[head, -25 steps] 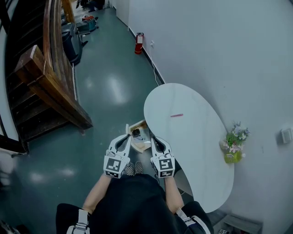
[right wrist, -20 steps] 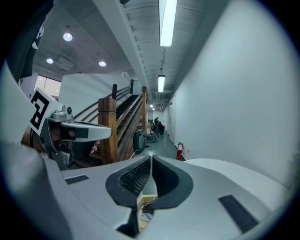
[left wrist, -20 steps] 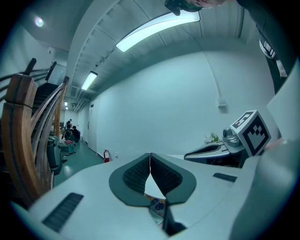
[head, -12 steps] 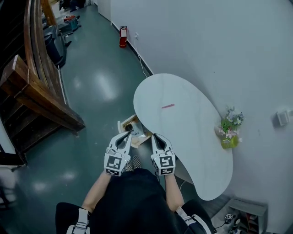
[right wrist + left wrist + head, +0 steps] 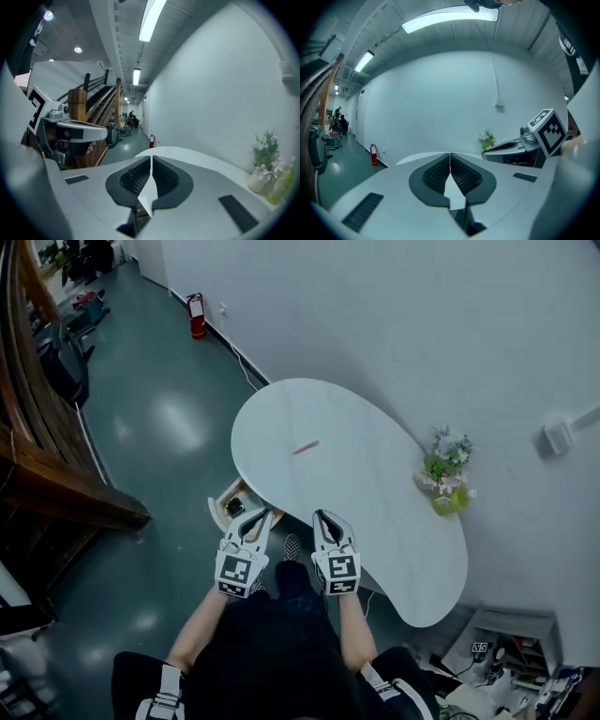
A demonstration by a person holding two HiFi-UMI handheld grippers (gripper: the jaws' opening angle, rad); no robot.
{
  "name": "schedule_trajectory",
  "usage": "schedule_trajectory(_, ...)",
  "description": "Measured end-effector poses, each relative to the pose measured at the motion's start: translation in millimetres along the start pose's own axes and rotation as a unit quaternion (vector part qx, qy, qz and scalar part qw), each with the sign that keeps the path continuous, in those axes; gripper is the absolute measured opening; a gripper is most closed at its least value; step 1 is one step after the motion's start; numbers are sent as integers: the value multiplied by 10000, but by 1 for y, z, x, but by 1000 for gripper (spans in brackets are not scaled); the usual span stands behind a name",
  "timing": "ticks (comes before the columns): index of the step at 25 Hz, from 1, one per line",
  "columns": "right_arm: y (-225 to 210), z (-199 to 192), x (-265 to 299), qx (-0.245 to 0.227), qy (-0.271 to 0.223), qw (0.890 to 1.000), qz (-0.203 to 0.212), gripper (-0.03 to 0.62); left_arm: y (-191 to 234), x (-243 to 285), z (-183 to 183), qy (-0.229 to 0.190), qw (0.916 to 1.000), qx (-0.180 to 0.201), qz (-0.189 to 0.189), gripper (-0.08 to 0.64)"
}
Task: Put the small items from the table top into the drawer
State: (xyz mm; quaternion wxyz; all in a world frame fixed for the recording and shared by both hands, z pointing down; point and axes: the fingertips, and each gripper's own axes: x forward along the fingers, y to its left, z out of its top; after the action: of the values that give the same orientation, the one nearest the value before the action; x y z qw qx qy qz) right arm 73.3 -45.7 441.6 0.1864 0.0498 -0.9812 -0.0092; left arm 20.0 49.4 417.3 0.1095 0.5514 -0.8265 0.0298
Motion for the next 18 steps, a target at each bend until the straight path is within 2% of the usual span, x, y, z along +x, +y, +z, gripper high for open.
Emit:
schedule_trajectory(3,-27,-3,9,7,30,9999,-118,37,-5,29,2,-5,9999,5,-122,20)
schedule_trajectory(6,-45,-9,25,36,147,9999,-18,38,-3,58,-2,90,9999,-9,-130,20)
schedule_trajectory(18,-100,-37,113,20,620,9966,533,38,31,146,-33,616,9974,-275,248,20)
